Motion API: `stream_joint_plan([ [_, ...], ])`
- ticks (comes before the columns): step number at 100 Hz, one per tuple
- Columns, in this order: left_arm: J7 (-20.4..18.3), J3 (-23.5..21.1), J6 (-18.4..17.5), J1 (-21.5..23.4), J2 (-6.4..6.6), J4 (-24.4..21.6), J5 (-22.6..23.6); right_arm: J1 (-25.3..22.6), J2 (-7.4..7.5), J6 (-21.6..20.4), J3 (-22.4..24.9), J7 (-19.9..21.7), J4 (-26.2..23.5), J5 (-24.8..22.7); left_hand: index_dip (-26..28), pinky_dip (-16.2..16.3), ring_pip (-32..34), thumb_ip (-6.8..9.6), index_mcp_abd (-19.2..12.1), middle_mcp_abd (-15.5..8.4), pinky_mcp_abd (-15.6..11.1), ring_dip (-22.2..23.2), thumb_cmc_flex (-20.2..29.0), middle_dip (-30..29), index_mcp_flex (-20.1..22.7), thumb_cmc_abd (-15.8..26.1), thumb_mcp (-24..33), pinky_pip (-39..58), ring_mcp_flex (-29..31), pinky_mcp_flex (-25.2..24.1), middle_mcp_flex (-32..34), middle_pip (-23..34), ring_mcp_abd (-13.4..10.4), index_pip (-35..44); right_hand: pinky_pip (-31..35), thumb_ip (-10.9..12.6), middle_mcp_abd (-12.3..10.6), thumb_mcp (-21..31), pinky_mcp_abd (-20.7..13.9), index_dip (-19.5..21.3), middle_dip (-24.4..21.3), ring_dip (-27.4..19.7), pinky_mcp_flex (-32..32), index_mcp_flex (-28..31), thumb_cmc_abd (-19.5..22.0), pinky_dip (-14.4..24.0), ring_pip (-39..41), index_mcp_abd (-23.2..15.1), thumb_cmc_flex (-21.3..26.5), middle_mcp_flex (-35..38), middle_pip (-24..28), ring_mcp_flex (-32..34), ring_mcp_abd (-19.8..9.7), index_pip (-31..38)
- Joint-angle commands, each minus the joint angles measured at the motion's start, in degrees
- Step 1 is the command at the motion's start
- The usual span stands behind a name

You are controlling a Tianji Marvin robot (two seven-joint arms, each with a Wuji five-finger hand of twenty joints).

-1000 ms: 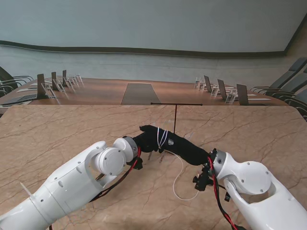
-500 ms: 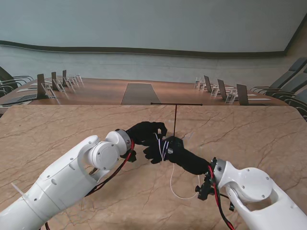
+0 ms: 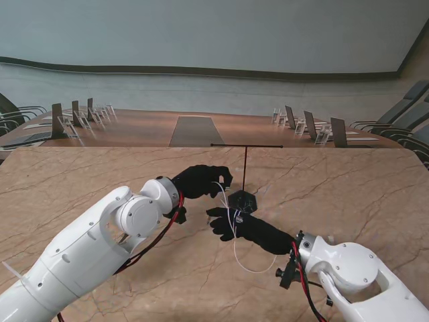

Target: Take the wired earphone off the rack, coil the cable and place them on the table

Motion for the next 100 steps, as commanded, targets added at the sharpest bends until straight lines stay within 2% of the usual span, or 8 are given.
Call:
stream_joint_plan([
  [1, -0.23, -0.41, -0.27, 0.46, 0.14, -1.28, 0.04, -0.43, -0.21, 0.09, -0.13, -0.27, 0.91, -0.31, -0.57, -0.13, 0.47, -0.76, -0.39, 0.79, -0.22, -0.30, 3.14, -0.08, 0.50, 1.74, -0.33, 0.47, 1.71, 0.64, 1.85, -0.34, -0.57, -1.44, -1.18, -1.08, -0.98, 0.09, -0.93, -0.68, -0.69, 0.03, -0.61, -1.23, 0.65, -1.13, -0.93, -2.97, -2.61, -0.80, -1.07, -1.07, -1.03, -0.79],
  [34, -1.85, -0.91, -0.74, 0.82, 0.61, -4.36, 0.26, 0.18, -0.63, 1.40, -0.04, -1.71, 3.20, -1.29, -1.58, -0.02, 2.02, -0.91, -0.21, 1.25, 0.85, -0.24, 2.58, 0.30, 1.51, 1.17, -0.37, 2.39, 4.67, 2.93, 4.84, 0.38, -0.19, -1.78, -5.23, -1.59, -2.07, 2.52, -1.23, -1.04, -2.86, -0.44, -1.63, -1.09, 0.25, -0.03, -2.59, -1.71, -5.16, -0.86, -6.52, -3.43, -2.16, -3.51],
  [73, -4.26, -0.49, -1.50, 0.63, 1.10, -7.01, -0.92, 1.50, -0.92, 3.67, 0.27, -2.96, 4.73, -3.15, -2.83, 1.20, 7.75, -1.05, -0.42, -1.64, 3.54, 0.91, 1.27, 1.94, 3.71, 0.19, -0.45, 8.05, 12.19, 9.05, 11.82, 3.59, 0.63, -2.27, -12.51, -2.00, -2.31, 3.47, -1.79, -0.65, -5.77, -1.04, -2.02, 1.25, 0.68, 4.93, -6.59, 1.60, -7.43, -1.28, -14.15, -5.32, -2.72, -17.08],
  [81, -4.69, -0.87, -1.88, 0.98, 1.26, -7.81, -1.03, 1.54, -0.99, 3.84, 0.66, -3.35, 4.68, -3.43, -3.18, 1.25, 8.28, -1.09, -0.46, -1.76, 3.85, 0.75, 0.91, 1.79, 4.39, 0.01, -0.42, 8.76, 13.41, 9.99, 12.95, 3.53, 0.68, -2.32, -13.56, -2.10, -1.85, 3.58, -1.75, -3.98, -6.01, -0.98, -1.59, 1.67, 0.70, 5.68, -6.78, 3.06, -7.59, -1.10, -14.80, -5.18, -2.41, -18.03],
  [83, -4.74, -0.98, -1.98, 1.10, 1.29, -8.01, -1.06, 1.55, -1.02, 3.83, 0.76, -3.49, 4.67, -3.45, -3.24, 1.26, 8.40, -1.09, -0.43, -1.80, 3.90, 0.72, 0.84, 1.77, 4.42, 0.02, -0.40, 8.92, 13.63, 10.18, 13.17, 3.51, 0.64, -2.33, -14.54, -2.16, -1.67, 3.85, -1.70, -9.90, -5.91, -0.91, -1.32, 2.06, 0.64, 6.95, -6.68, 3.56, -7.80, -1.14, -14.72, -5.16, -2.31, -17.46],
  [86, -4.84, -1.14, -2.14, 1.26, 1.33, -8.32, -1.08, 1.55, -1.07, 3.88, 0.94, -3.67, 4.65, -3.46, -3.31, 1.27, 8.58, -1.10, -0.33, -1.82, 3.98, 0.70, 0.75, 1.76, 4.52, -0.04, -0.39, 9.13, 13.89, 10.46, 13.38, 3.51, 0.61, -2.34, -14.70, -2.19, -1.31, 3.91, -1.46, -11.91, -5.87, -0.81, -0.91, 2.04, 0.68, 7.40, -6.49, 4.12, -7.91, -1.14, -14.67, -5.11, -2.11, -17.50],
  [89, -4.96, -1.27, -2.31, 1.41, 1.39, -8.62, -1.13, 1.57, -1.14, 3.88, 1.08, -3.94, 4.65, -3.50, -3.35, 1.25, 8.69, -1.10, -0.31, -1.73, 3.99, 0.69, 0.69, 1.80, 4.60, -0.01, -0.35, 9.21, 13.87, 10.45, 13.53, 3.55, 0.56, -2.32, -14.98, -2.19, -0.94, 3.79, -1.13, -18.49, -5.72, -0.56, -0.55, 2.69, 0.75, 8.01, -5.77, 4.63, -7.94, -1.13, -14.33, -5.14, -1.84, -17.74],
  [100, -5.82, -1.61, -2.93, 1.94, 1.68, -9.74, -1.28, 1.84, -1.29, 4.04, 1.55, -4.61, 4.72, -3.76, -3.25, 0.99, 8.84, -1.11, -0.72, -1.90, 3.78, 0.73, 0.42, 2.12, 4.12, 0.29, -0.28, 8.91, 13.11, 9.76, 13.12, 3.70, 0.33, -2.34, -14.89, -2.26, -0.37, 3.77, -0.97, -20.83, -5.18, 0.24, -0.02, 2.78, 0.96, 8.18, -3.86, 5.12, -8.25, -1.01, -13.22, -4.53, -1.06, -18.77],
])
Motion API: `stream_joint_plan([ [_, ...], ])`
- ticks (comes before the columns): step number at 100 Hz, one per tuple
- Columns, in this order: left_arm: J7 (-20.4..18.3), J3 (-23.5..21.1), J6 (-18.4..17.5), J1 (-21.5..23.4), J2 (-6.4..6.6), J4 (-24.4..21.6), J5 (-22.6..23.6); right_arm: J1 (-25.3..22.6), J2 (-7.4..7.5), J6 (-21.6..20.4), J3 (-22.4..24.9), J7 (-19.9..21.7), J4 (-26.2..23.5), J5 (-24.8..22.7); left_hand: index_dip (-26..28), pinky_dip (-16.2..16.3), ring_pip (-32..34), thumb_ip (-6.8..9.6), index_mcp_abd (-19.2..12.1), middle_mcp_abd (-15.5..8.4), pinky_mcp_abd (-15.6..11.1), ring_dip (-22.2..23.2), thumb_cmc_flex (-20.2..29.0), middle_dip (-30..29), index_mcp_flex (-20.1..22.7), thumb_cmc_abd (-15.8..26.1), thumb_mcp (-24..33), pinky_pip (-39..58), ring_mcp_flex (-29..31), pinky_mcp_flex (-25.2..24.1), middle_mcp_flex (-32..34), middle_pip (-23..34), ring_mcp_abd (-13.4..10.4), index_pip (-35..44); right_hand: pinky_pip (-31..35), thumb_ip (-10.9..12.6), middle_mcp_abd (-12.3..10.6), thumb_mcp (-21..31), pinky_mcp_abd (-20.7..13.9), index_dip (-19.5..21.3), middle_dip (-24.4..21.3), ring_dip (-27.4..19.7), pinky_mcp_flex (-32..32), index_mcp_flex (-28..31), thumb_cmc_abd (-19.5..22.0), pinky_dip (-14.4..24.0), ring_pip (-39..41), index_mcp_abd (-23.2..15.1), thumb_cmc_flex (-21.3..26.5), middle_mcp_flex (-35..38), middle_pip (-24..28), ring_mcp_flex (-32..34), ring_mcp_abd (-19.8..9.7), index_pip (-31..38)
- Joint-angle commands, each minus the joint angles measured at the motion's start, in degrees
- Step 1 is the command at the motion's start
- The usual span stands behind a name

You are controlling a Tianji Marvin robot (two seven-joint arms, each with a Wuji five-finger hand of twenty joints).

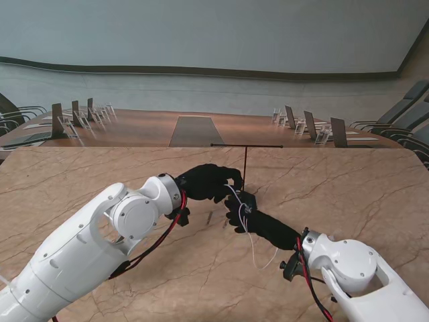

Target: Take the wired earphone off the rack, coil the cable and place them on the table

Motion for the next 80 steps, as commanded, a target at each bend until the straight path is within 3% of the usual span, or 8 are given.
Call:
stream_joint_plan([
  [1, -0.66, -0.17, -0.53, 0.57, 0.19, -1.51, -0.25, 0.18, -0.25, 0.22, 0.29, -0.54, 0.06, -0.29, -0.33, 0.83, 1.69, -1.12, -0.81, -0.73, 1.65, 0.76, 0.38, 0.83, -0.17, 0.46, -0.34, 2.94, 1.22, -0.36, 2.13, 1.47, 0.33, -0.95, -1.34, -2.26, 0.52, 0.56, 0.86, -1.72, -0.09, 0.94, 0.92, 0.45, 0.51, 1.45, 1.49, 0.09, -2.94, -1.04, 0.48, -0.97, 0.56, -1.61],
  [47, -1.71, -1.74, -2.26, 4.03, 0.86, -4.67, -0.31, 0.09, -1.36, -1.62, 3.10, -5.11, 0.87, -0.06, 0.82, 0.67, 1.39, -1.09, -0.63, -0.60, 1.16, 0.91, 0.41, 1.47, -0.42, 0.51, -0.27, 2.59, 0.24, -1.15, 1.30, 1.64, 0.18, -0.83, -0.69, -2.40, 0.92, 0.84, 0.99, -2.55, 0.57, 0.86, 1.80, 0.72, 0.39, 1.57, 2.90, -0.75, -3.06, -0.55, 1.96, -0.45, 0.90, -2.43],
  [62, -1.86, -1.87, -2.01, 4.75, 0.98, -4.99, -0.02, -0.20, -1.40, -2.44, 4.12, -5.51, 0.55, -0.14, 0.82, 0.90, 2.10, -1.09, -0.55, -0.63, 1.42, 1.11, 0.42, 1.67, -0.16, 0.33, -0.29, 3.22, 1.40, -0.22, 2.15, 2.16, 0.25, -0.95, 1.40, -2.38, 1.91, 1.05, 2.68, -2.29, 2.18, 1.21, 3.39, 0.69, 0.22, 1.95, 3.88, -1.59, -2.98, -0.37, 5.48, 2.03, 2.46, -2.16],
  [71, -2.00, -1.65, -1.82, 4.77, 1.00, -4.82, -0.20, -0.42, -1.35, -2.78, 4.66, -5.53, 0.22, -0.28, 0.68, 1.16, 2.94, -1.10, -0.55, -0.85, 2.05, 1.23, 0.35, 1.76, 0.16, 0.20, -0.30, 4.04, 2.70, 0.98, 3.29, 2.69, 0.44, -1.05, 4.03, -2.37, 3.00, 1.10, 3.79, -2.09, 4.18, 1.89, 4.87, 0.62, 0.19, 1.90, 4.91, -2.13, -2.95, -0.61, 10.24, 4.47, 3.86, -1.96],
  [80, -2.08, -1.21, -1.73, 4.61, 0.99, -4.50, -0.46, -0.49, -1.37, -2.97, 4.97, -5.55, 0.04, -0.12, 0.66, 1.17, 3.16, -1.10, -0.55, -0.94, 2.12, 1.27, 0.31, 1.80, 0.12, 0.25, -0.28, 4.07, 2.66, 0.94, 3.21, 2.77, 0.44, -1.10, 4.26, -2.38, 2.85, 1.11, 3.35, -2.08, 4.11, 1.81, 4.28, 0.57, 0.12, 1.64, 4.65, -2.17, -2.91, -0.90, 10.32, 4.01, 3.49, -1.95],
])
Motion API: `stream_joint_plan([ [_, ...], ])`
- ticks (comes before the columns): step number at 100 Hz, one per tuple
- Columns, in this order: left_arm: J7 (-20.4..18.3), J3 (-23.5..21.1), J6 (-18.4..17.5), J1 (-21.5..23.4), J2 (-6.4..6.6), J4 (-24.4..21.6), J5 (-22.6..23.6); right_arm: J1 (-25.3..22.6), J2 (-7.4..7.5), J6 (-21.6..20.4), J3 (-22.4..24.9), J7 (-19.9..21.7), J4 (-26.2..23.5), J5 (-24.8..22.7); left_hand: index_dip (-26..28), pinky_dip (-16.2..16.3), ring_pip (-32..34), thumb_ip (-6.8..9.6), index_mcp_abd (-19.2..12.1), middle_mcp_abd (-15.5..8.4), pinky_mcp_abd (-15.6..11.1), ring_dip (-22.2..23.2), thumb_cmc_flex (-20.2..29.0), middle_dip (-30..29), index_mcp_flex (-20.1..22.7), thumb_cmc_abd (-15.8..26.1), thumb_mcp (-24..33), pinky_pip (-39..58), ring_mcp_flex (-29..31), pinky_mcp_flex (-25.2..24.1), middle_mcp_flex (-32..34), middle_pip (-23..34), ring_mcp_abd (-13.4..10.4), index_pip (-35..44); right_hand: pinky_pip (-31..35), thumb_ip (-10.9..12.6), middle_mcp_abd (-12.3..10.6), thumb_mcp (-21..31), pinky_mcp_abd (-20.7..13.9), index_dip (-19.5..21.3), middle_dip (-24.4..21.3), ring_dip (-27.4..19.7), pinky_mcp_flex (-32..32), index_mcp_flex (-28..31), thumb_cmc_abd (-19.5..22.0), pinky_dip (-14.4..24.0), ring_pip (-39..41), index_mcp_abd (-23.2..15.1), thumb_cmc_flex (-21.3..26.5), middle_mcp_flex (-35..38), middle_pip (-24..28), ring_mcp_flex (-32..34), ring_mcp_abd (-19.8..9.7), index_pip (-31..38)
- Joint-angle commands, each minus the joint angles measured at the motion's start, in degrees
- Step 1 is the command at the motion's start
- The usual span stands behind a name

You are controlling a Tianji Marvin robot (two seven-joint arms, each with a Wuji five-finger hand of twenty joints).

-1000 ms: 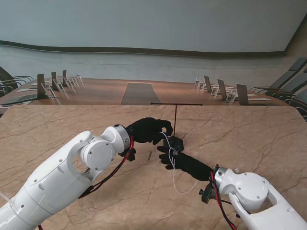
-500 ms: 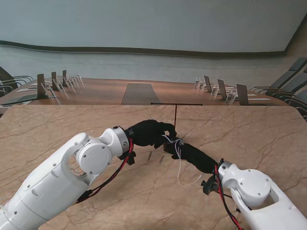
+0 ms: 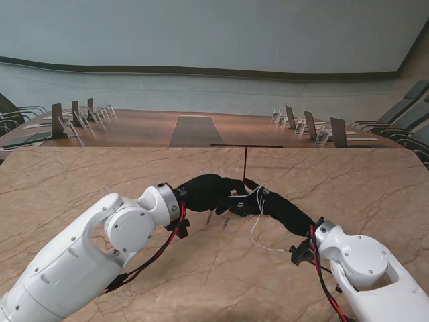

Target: Take the wired earphone off the rack, coil the cable and place them on the table

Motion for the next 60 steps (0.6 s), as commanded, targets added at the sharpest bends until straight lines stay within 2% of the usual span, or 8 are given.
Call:
stream_joint_plan([
  [1, -0.43, 0.50, 0.24, 0.20, -0.05, 0.06, -0.35, -0.29, -0.03, -0.32, 0.17, -0.16, -0.59, 0.01, 0.64, 1.16, 1.72, -1.99, -0.65, -0.73, 2.00, 1.27, 0.39, 0.98, 0.15, 0.28, -0.86, 3.34, 1.93, 0.31, 2.59, 2.27, 0.43, -0.98, 1.70, -2.38, 0.75, 1.09, 1.63, -0.27, 0.47, 0.59, 0.28, -0.87, 0.10, 0.92, 0.87, -2.51, -2.84, -0.91, 0.81, 0.79, 1.61, -0.71],
  [33, -1.34, 2.32, 0.32, 0.01, 0.16, 0.51, -0.88, -0.78, -0.10, -2.17, 1.95, -0.93, -1.62, 0.13, 0.65, 1.33, 2.24, -1.96, -0.63, -0.76, 1.95, 1.31, 0.43, 1.34, 0.14, 0.21, -0.81, 3.59, 2.02, 0.41, 2.72, 2.92, 0.21, -1.02, 3.30, -2.35, 0.50, 1.12, 1.45, -0.36, 0.01, 0.59, -0.34, -0.71, 0.01, 0.35, 0.97, -3.37, -2.29, -0.59, 0.26, 0.75, 1.65, -0.77],
  [60, -1.76, 5.05, 1.40, -1.24, 0.07, 2.45, -1.71, -1.84, 0.20, -4.60, 3.66, -0.54, -4.05, 0.42, 0.36, 1.37, 2.28, -1.88, -0.72, -0.64, 1.94, 1.22, 0.40, 1.20, 0.25, 0.01, -0.77, 3.59, 2.12, 0.46, 2.77, 2.80, 0.37, -1.25, 4.10, -2.19, -0.13, 0.91, 0.44, 1.43, 0.37, 0.24, -0.87, -0.92, -0.30, -0.86, 0.64, -4.33, -1.37, -0.41, 1.20, 0.15, 0.32, 1.12],
])
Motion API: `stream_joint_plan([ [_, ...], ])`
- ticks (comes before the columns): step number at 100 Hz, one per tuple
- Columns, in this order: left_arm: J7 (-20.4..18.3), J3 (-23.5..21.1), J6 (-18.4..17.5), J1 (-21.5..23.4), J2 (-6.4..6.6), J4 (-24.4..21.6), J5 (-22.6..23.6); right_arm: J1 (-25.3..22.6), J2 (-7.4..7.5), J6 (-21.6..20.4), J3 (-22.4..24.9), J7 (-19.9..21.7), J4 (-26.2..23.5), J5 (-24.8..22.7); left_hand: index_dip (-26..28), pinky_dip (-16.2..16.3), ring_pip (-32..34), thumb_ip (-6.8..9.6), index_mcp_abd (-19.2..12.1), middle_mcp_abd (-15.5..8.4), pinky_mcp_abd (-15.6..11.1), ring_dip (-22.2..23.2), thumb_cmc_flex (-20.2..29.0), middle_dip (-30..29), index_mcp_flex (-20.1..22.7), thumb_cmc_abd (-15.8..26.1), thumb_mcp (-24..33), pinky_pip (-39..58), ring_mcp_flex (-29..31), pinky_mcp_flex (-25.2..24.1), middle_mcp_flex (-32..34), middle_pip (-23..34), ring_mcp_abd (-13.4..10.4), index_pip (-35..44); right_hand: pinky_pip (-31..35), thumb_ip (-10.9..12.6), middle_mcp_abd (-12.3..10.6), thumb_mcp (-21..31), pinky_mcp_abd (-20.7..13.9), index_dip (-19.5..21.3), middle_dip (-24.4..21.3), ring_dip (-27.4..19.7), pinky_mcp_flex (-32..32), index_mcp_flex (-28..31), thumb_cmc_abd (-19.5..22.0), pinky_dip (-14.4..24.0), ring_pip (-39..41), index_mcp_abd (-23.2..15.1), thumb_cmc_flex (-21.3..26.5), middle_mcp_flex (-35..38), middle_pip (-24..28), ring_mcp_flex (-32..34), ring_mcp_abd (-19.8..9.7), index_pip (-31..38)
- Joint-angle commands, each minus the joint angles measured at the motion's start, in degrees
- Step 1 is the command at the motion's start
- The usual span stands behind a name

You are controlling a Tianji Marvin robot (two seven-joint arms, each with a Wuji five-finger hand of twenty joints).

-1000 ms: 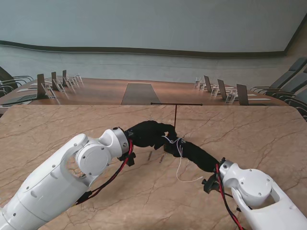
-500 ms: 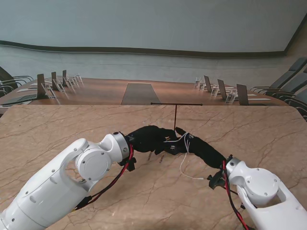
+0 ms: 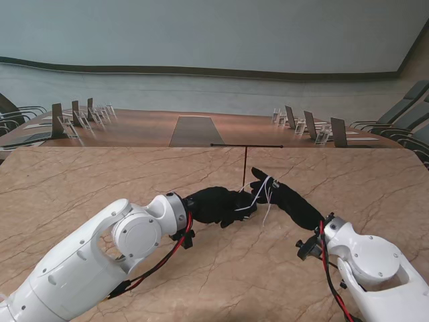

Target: Take the wired earphone off the rack, coil the cable and place them on the table

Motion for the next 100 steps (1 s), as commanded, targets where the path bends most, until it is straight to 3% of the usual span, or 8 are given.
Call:
stream_joint_plan([
  [1, -0.52, 0.75, 0.54, -0.05, -0.20, 1.10, -0.50, -0.27, 0.14, -0.09, 0.49, 0.45, -1.35, 0.67, 0.37, 0.90, 1.53, -1.86, -2.01, -0.24, 1.70, 1.22, 0.41, 1.07, 1.29, -0.02, -0.76, 2.95, 2.07, 0.36, 2.79, 2.67, 0.37, -0.55, 1.84, -2.18, -0.13, 0.32, 0.45, 0.41, 0.38, 0.22, -0.03, -1.09, -0.22, -0.87, 0.33, -4.33, -1.35, -0.45, 1.17, 0.29, 0.31, 0.49],
  [41, 0.65, 2.54, 1.54, -1.26, -0.78, 4.43, -1.66, -1.98, 0.82, 0.22, 1.99, 2.91, -4.30, 0.69, -0.40, 1.60, 4.11, -1.88, -2.05, -0.69, 3.04, 1.13, 0.03, 1.03, 2.31, -0.57, -0.72, 5.39, 6.02, 4.05, 6.23, 4.59, 0.92, -0.53, 7.47, -2.05, 2.05, -0.24, 2.62, 4.39, 2.13, -0.23, 1.77, -1.54, -0.27, -3.50, 2.52, -4.89, -0.85, -0.44, 5.97, 3.19, 2.39, 1.78],
  [46, 0.82, 2.57, 1.60, -1.16, -0.83, 4.65, -1.73, -2.22, 0.85, 0.32, 2.11, 3.01, -4.48, 0.64, -0.46, 1.50, 4.02, -1.88, -2.05, -0.58, 3.03, 1.02, 0.01, 0.94, 2.29, -0.55, -0.70, 5.23, 5.70, 3.72, 6.03, 4.49, 1.03, -0.54, 7.46, -2.05, 1.32, -0.22, 1.92, 4.93, 2.09, -0.32, 1.30, -1.50, -0.34, -3.81, 2.42, -5.35, -0.72, -0.40, 5.93, 2.89, 1.74, 1.91],
  [48, 0.86, 2.61, 1.60, -1.13, -0.83, 4.72, -1.75, -2.28, 0.83, 0.21, 2.07, 2.92, -4.47, 0.66, -0.48, 1.44, 3.94, -1.88, -2.02, -0.53, 2.99, 0.97, -0.02, 0.90, 2.23, -0.47, -0.69, 5.09, 5.42, 3.45, 5.84, 4.42, 1.07, -0.55, 8.20, -2.00, 0.97, -0.49, 1.59, 9.16, 2.01, -0.56, 0.81, -1.87, -0.29, -5.51, 2.35, -5.58, -0.44, -0.40, 5.80, 2.62, 1.31, 1.69],
  [55, 0.97, 3.08, 1.64, -1.21, -0.90, 5.03, -1.93, -2.30, 0.75, -0.40, 1.79, 2.49, -4.32, 0.78, -0.47, 1.30, 3.76, -1.90, -2.15, -0.19, 2.89, 0.89, -0.11, 0.82, 2.10, -0.38, -0.71, 4.72, 4.65, 2.79, 5.27, 4.23, 1.06, -0.51, 7.30, -2.00, -0.64, -0.68, -0.03, 11.58, 0.58, -1.06, -0.93, -2.04, -0.20, -6.64, 1.14, -6.36, -0.35, -0.69, 2.77, 0.80, -0.51, 1.67],
  [71, 1.02, 5.26, 2.23, -2.02, -1.17, 5.86, -3.17, -1.55, 0.64, -1.09, 0.70, 2.11, -3.77, 1.23, -0.31, 1.18, 3.41, -1.86, -2.47, -0.17, 2.35, 0.88, -0.21, 0.82, 1.48, 0.01, -0.67, 4.10, 3.43, 1.59, 4.29, 4.04, 0.87, -0.52, 5.21, -1.97, -2.87, -0.76, -2.06, 13.13, -1.23, -1.54, -2.95, -2.11, -0.31, -7.09, -0.22, -6.92, 0.00, -0.95, -1.75, -2.00, -3.10, 1.70],
  [78, 1.21, 6.51, 2.78, -2.68, -1.42, 6.69, -3.88, -1.07, 0.58, -2.11, -0.16, 1.76, -3.50, 1.48, -0.14, 1.03, 2.79, -1.85, -2.57, 0.30, 1.83, 0.90, -0.22, 0.79, 1.11, 0.09, -0.68, 3.25, 1.89, 0.15, 3.01, 3.62, 0.80, -0.60, 3.71, -1.89, -4.26, -0.78, -3.37, 16.13, -2.00, -1.86, -3.46, -2.38, -0.50, -6.73, -0.49, -7.05, 0.42, -0.52, -4.13, -3.17, -4.49, 2.41],
  [100, 2.25, 10.07, 4.56, -5.09, -2.51, 9.89, -5.92, 0.05, 0.97, -3.02, -1.90, 3.30, -3.87, 2.14, 0.22, 1.36, 2.23, -1.81, -2.76, 0.91, 1.47, 1.28, -0.18, 0.52, 0.77, 0.32, -0.72, 2.63, 0.75, -0.73, 1.43, 2.71, 0.95, -0.75, 2.88, -1.83, -4.76, -0.77, -4.04, 17.89, -2.16, -2.08, -3.98, -2.49, -0.57, -6.58, -0.66, -7.32, 0.46, -0.83, -4.76, -3.84, -4.95, 2.42],
])
